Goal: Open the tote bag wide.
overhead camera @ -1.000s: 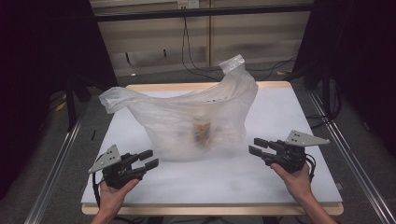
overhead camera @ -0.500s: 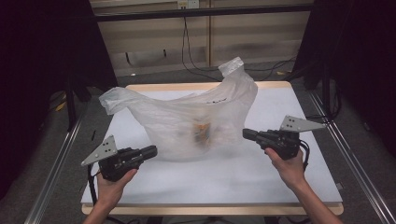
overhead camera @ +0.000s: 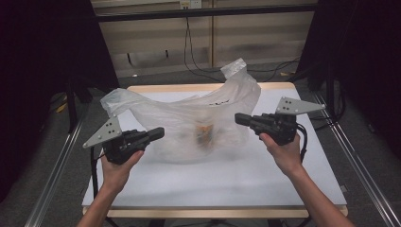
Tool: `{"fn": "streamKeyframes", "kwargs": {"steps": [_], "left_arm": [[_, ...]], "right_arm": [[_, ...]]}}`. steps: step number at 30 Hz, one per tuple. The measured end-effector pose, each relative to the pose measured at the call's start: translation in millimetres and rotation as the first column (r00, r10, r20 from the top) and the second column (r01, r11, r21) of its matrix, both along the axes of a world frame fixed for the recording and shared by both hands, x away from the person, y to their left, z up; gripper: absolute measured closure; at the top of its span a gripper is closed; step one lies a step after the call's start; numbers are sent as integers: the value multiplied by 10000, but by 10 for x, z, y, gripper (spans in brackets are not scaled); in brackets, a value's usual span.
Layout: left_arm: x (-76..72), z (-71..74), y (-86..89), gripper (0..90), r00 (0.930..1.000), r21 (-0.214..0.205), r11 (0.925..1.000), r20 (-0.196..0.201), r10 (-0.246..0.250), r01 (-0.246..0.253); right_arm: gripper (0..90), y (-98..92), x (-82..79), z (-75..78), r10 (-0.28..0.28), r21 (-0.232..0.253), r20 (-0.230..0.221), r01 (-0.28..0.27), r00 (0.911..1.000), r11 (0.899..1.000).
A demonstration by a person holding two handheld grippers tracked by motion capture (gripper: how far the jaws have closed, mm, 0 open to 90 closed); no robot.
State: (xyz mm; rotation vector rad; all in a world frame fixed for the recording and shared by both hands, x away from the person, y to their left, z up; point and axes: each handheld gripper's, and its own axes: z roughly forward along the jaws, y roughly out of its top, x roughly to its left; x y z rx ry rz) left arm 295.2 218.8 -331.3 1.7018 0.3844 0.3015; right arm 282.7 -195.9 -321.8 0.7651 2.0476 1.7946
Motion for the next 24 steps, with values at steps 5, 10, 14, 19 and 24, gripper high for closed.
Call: {"fn": "streamKeyframes", "kwargs": {"steps": [5, 10, 14, 19, 24], "left_arm": [[178, 215, -108, 900, 9997, -43, 10000, 250, 20, -19], [339, 357, -259, 900, 9995, -102, 9999, 299, 104, -101], [438, 365, -364, 900, 9999, -192, 9997, 81, 124, -123], [520, 368, -412, 900, 9999, -310, 9994, -31, 130, -131], [602, 397, -415, 900, 9999, -357, 9993, -88, 141, -144]], "right_arm": [[900, 170, 86, 276, 150, -233, 377, -141, 9992, 9996], [900, 322, 207, 445, 214, -325, 564, -196, 9982, 9993], [900, 398, 337, 449, 43, -329, 566, -25, 9984, 9995], [900, 463, 465, 434, -61, -202, 443, 70, 9990, 9998], [900, 552, 536, 576, -98, -178, 613, 109, 9981, 9998]]}}
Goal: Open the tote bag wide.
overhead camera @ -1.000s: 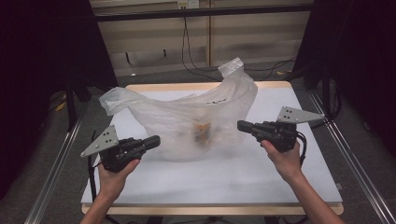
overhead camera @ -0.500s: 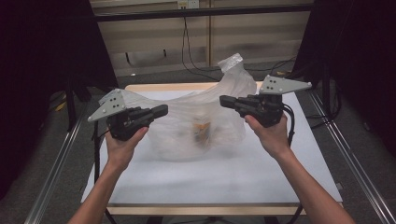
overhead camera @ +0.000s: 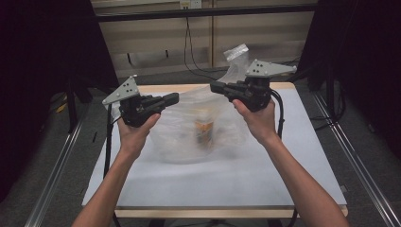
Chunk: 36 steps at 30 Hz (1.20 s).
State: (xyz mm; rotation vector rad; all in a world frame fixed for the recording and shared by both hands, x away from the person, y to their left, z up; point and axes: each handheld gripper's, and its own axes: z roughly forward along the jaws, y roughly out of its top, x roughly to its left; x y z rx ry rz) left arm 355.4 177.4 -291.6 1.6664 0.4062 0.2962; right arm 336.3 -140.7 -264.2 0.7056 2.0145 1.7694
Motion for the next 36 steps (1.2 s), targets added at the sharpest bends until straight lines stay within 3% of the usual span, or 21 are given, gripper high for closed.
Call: {"fn": "streamKeyframes", "kwargs": {"steps": [3, 6, 8, 11, 15, 17, 22, 25, 29, 32, 36], "left_arm": [[40, 4, -29, 900, 9999, -97, 9998, -78, 152, -153], [119, -39, -65, 900, 9992, 383, 9985, -56, 406, -403], [182, -102, -96, 900, 9983, 485, 9973, -196, 554, -544], [268, -198, -141, 900, 9978, 472, 9978, -441, 495, -474], [374, -315, -180, 900, 9957, 636, 9966, -735, 564, -518], [415, -373, -176, 900, 9942, 659, 9962, -874, 629, -572], [475, -510, -174, 900, 9897, 793, 9943, -1188, 804, -713], [519, -597, -197, 900, 9876, 1174, 9900, -1263, 931, -783], [620, -738, -237, 900, 9839, 1414, 9865, -1460, 1028, -821], [682, -859, -256, 900, 9780, 1421, 9858, -1747, 1145, -900], [719, -1016, -285, 900, 9739, 1751, 9821, -2014, 1045, -692]], "right_arm": [[900, 58, 60, 92, -164, -75, 120, 165, 9998, 9998], [900, 128, 165, 61, -659, -617, -1, 658, 9978, 9959], [900, 157, 264, -30, -998, -842, -212, 977, 9948, 9917], [900, 186, 387, -190, -1004, -926, -656, 941, 9928, 9912], [900, 206, 517, -411, -1191, -1391, -1095, 1034, 9868, 9849], [900, 174, 566, -521, -1203, -1287, -1308, 1034, 9841, 9863], [900, 96, 613, -745, -1160, -1203, -1677, 965, 9790, 9880], [900, 76, 630, -868, -1130, -1368, -1849, 883, 9762, 9867], [900, 20, 743, -1038, -1520, -1612, -2121, 1189, 9653, 9797], [900, 16, 806, -1163, -1453, -1517, -2334, 1116, 9615, 9821], [900, 56, 824, -1336, -1307, -1605, -2586, 909, 9571, 9828]]}}
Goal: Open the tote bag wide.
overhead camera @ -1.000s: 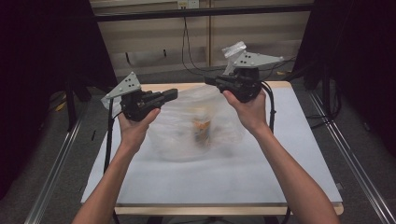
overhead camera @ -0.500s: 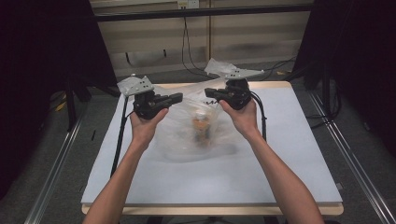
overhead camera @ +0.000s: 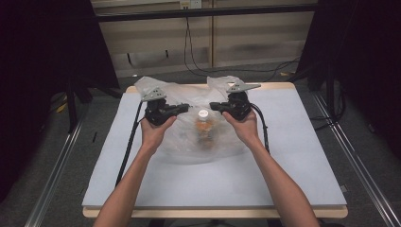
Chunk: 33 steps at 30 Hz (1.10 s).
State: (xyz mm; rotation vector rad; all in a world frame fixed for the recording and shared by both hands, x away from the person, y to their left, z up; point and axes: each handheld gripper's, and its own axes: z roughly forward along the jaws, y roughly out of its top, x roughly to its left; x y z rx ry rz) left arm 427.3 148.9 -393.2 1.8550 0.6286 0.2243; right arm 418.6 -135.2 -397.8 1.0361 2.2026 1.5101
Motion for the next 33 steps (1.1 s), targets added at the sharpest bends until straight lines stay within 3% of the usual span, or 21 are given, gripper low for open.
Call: {"fn": "streamKeyframes", "kwargs": {"steps": [9, 15, 17, 22, 33], "left_arm": [[-39, -248, -22, 900, 9989, -29, 9999, -443, -154, 153], [-114, -400, -60, 900, 9971, 276, 9987, -631, -418, 436], [-124, -441, -78, 900, 9962, 229, 9985, -731, -471, 489], [-158, -527, -92, 900, 9958, 572, 9970, -784, -476, 522], [-125, -763, -29, 900, 9904, 913, 9953, -1370, -182, 309]], "right_arm": [[900, 8, -35, -298, 73, 64, -506, -70, 9987, 10000], [900, 16, -68, -449, 280, 1, -783, -281, 9965, 9996], [900, 6, -84, -502, 264, 0, -937, -265, 9952, 9996], [900, -50, -94, -621, 139, -80, -1211, -150, 9925, 9999], [900, -130, -58, -959, -308, -1005, -2243, 83, 9740, 9949]]}}
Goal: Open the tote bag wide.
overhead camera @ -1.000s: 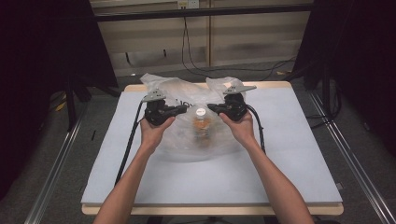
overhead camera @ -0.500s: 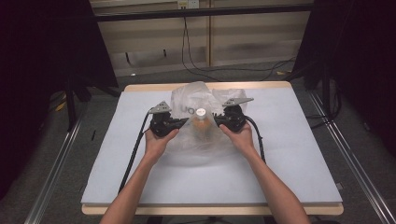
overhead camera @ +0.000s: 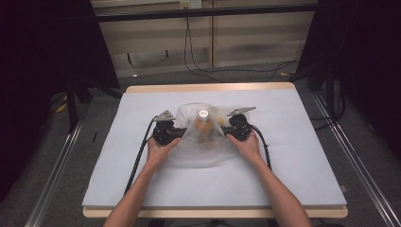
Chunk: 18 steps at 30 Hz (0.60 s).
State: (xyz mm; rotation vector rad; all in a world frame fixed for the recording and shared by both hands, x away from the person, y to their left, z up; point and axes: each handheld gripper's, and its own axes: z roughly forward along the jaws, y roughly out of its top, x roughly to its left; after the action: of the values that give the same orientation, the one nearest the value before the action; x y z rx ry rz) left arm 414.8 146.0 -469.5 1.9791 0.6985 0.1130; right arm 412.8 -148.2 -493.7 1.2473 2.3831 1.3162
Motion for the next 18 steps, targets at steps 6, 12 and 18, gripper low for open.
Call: {"fn": "streamKeyframes", "kwargs": {"steps": [6, 12, 18], "left_arm": [[27, -126, -26, 900, 9983, 909, 9959, -574, 53, -1], [23, -204, -48, 900, 9977, 1256, 9921, -674, 21, 64], [-12, 38, 84, 900, 9998, 462, 9988, -111, 136, -131]], "right_arm": [[900, 3, 28, 5, -334, -519, -239, 321, 9992, 9981], [900, -24, 17, 22, -211, -548, -90, 205, 9997, 9983], [900, -135, -55, 179, -38, 278, 331, 29, 9994, 9996]]}}
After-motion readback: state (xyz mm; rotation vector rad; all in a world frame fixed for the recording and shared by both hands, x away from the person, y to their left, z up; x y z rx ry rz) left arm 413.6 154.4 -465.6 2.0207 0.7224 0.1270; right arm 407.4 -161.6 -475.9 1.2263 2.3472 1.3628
